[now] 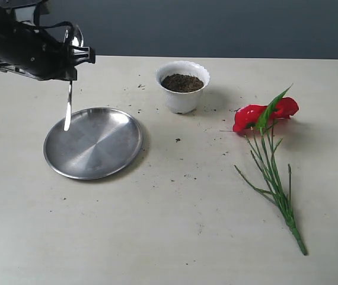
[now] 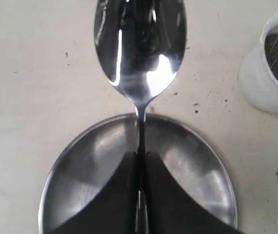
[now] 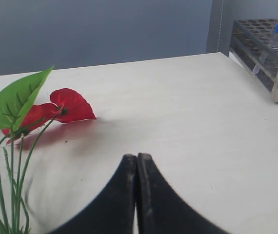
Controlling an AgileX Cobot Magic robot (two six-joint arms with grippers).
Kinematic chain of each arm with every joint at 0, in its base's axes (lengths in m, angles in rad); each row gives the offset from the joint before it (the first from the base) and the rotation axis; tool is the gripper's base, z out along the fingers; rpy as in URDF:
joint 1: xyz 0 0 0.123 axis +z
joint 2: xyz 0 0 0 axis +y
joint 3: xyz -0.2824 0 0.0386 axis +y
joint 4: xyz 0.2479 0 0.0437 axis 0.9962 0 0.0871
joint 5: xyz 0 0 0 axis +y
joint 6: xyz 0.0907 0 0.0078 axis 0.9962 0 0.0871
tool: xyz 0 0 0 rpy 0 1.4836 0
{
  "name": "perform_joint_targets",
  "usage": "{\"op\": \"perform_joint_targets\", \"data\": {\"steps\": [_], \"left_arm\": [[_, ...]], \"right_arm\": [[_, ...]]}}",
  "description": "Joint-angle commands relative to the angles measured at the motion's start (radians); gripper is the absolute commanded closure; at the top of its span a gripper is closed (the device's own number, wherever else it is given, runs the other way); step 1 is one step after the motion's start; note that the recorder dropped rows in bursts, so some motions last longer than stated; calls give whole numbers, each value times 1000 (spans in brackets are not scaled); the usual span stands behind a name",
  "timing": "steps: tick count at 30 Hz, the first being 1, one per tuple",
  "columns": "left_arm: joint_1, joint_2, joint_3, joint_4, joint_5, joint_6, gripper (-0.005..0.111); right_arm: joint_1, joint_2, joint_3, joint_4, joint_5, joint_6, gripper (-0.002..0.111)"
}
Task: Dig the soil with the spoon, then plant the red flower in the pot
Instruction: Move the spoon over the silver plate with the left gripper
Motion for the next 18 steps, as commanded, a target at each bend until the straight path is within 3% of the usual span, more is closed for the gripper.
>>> {"op": "perform_joint_targets", "data": {"steps": [1, 9, 18], "left_arm": [[1, 3, -53, 66, 132, -50, 106], [0, 3, -165, 45, 358, -54, 106], [-51, 4, -196, 98, 473, -159, 106]], "right_arm": [[-4, -4, 2, 1, -5, -1, 109], [-4, -4, 2, 1, -5, -1, 109], [-4, -4, 2, 1, -5, -1, 109]]}}
